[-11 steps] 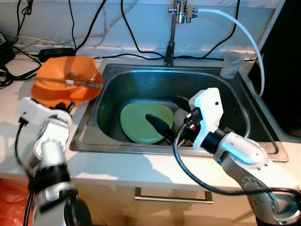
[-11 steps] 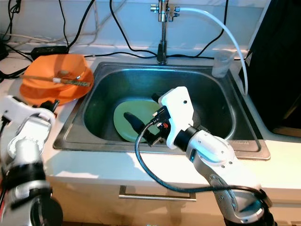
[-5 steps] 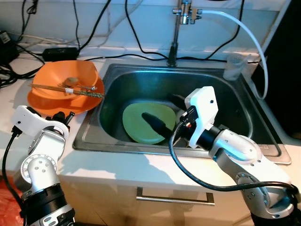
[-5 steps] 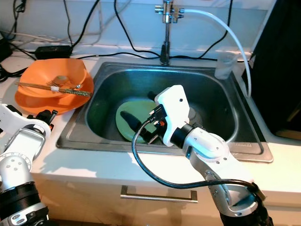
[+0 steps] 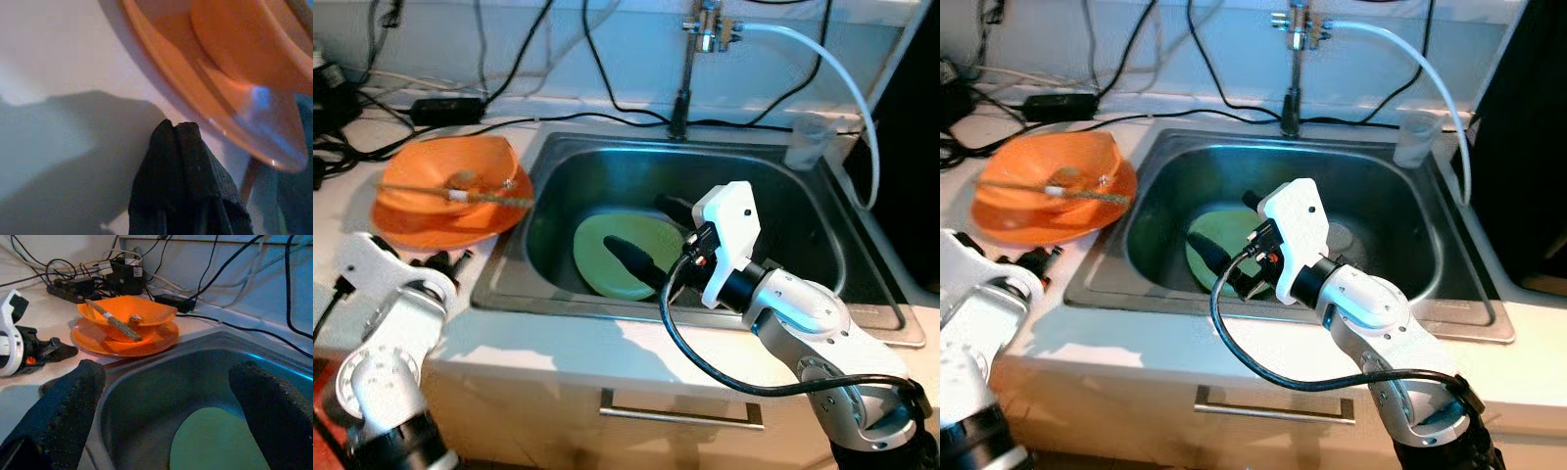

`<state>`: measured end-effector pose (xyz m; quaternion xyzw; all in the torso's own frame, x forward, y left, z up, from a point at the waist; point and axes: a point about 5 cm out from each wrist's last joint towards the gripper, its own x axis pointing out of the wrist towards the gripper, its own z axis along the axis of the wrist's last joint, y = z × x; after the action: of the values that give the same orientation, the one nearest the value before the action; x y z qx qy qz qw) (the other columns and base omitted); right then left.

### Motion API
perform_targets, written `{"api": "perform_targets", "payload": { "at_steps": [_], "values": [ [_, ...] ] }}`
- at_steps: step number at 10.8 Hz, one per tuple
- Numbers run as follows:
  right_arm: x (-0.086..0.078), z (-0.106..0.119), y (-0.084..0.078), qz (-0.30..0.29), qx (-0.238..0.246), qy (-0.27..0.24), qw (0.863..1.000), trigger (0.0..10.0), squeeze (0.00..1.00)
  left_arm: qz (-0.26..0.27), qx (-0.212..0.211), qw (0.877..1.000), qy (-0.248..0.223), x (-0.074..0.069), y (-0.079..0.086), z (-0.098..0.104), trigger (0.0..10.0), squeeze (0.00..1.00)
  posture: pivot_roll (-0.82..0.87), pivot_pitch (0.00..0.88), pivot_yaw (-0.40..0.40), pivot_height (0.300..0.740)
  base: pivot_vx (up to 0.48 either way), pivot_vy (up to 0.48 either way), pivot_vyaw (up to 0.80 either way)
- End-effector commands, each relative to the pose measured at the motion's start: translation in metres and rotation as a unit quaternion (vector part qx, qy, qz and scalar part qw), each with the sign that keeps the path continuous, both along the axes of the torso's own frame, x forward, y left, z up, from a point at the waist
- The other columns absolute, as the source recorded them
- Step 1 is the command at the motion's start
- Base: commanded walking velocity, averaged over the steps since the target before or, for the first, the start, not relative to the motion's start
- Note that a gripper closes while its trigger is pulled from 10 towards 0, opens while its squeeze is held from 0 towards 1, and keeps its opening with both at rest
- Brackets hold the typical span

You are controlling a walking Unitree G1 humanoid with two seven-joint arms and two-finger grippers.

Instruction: Kitchen organization

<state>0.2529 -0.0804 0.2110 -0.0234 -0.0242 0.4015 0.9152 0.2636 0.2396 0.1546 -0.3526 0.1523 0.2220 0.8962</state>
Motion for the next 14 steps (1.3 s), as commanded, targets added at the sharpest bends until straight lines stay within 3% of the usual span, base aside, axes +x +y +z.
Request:
{"api": "perform_targets", "payload": {
  "at_steps": [1,5,6,7,9,14],
  "values": [
    [0.002,0.001,0.002,0.006,-0.004,-0.008,1.000,10.0,0.18,-0.013,-0.009,0.998,0.064,-0.008,-0.008,-0.018,0.0,0.00,0.04,0.005,0.025,0.740,0.000,0.000,0.00],
    [0.005,0.001,0.005,0.013,-0.001,-0.011,1.000,10.0,0.18,-0.020,-0.004,0.999,0.046,-0.010,-0.006,-0.006,0.3,0.00,0.06,0.001,0.020,0.740,0.000,0.000,0.00],
    [0.006,0.000,0.005,0.013,-0.002,-0.012,1.000,10.0,0.18,-0.020,-0.014,0.999,0.033,-0.009,-0.009,-0.002,10.0,0.46,0.06,0.002,0.020,0.740,0.000,0.000,0.00],
    [0.006,0.000,0.005,0.012,-0.002,-0.012,1.000,10.0,0.18,-0.021,-0.016,0.999,0.030,-0.009,-0.010,-0.002,10.0,1.00,0.06,0.002,0.020,0.740,0.000,0.000,0.00],
    [0.006,0.000,0.004,0.011,-0.003,-0.013,1.000,10.0,0.18,-0.009,-0.048,0.999,-0.006,-0.005,-0.014,0.005,10.0,1.00,0.05,0.000,0.022,0.740,0.000,0.000,0.00],
    [0.007,0.000,0.002,0.007,-0.006,-0.016,1.000,10.0,0.18,0.004,-0.074,0.997,-0.031,-0.002,-0.021,0.006,10.0,1.00,0.04,0.000,0.022,0.740,0.000,0.000,0.00]
  ]
}}
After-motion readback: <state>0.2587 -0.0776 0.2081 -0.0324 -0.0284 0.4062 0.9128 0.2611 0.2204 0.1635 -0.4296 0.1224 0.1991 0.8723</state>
